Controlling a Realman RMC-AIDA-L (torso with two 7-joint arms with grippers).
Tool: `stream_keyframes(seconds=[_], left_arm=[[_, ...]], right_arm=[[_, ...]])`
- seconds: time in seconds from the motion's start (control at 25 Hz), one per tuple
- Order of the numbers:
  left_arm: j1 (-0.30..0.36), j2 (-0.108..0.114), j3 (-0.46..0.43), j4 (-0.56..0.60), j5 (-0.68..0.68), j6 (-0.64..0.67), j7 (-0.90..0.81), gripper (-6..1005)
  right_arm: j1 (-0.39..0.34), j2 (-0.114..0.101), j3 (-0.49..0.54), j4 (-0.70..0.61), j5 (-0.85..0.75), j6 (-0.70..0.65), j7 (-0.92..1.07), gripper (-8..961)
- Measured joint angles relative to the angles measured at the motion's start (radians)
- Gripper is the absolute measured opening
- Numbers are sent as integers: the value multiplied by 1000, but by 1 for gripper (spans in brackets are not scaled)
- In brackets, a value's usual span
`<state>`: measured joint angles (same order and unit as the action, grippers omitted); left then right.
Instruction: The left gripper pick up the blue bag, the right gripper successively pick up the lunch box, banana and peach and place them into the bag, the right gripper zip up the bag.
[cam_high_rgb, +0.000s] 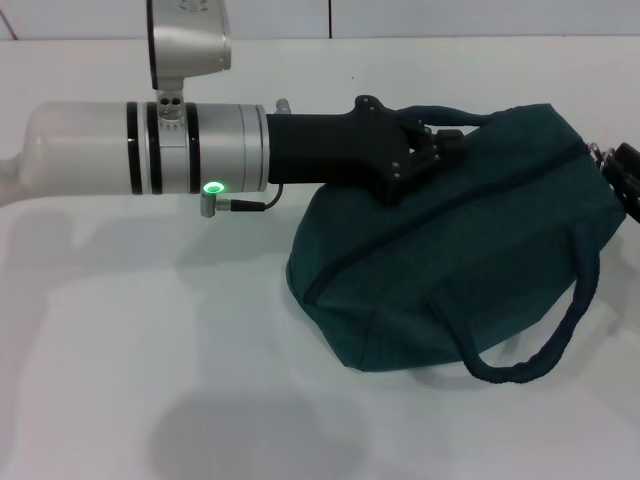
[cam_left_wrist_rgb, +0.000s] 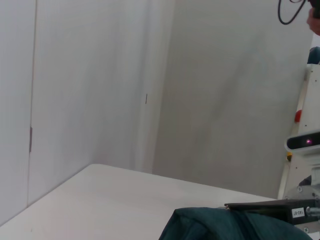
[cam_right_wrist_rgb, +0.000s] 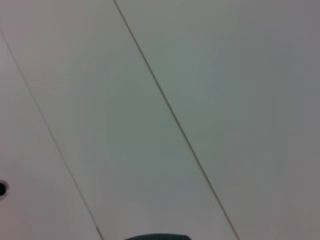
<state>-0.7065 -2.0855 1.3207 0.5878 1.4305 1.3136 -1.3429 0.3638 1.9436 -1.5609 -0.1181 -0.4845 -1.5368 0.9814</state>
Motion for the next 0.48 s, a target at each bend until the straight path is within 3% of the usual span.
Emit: stream_keyframes(seconds=[0.24, 0.48], left_arm=[[8, 1, 0, 1, 1, 2, 5, 34], [13, 1, 0, 2, -3, 2, 15, 37]], right_arm=[[-6, -44, 1, 4, -44, -26, 51, 491], [-33, -40, 29, -2, -41, -52, 22, 492]])
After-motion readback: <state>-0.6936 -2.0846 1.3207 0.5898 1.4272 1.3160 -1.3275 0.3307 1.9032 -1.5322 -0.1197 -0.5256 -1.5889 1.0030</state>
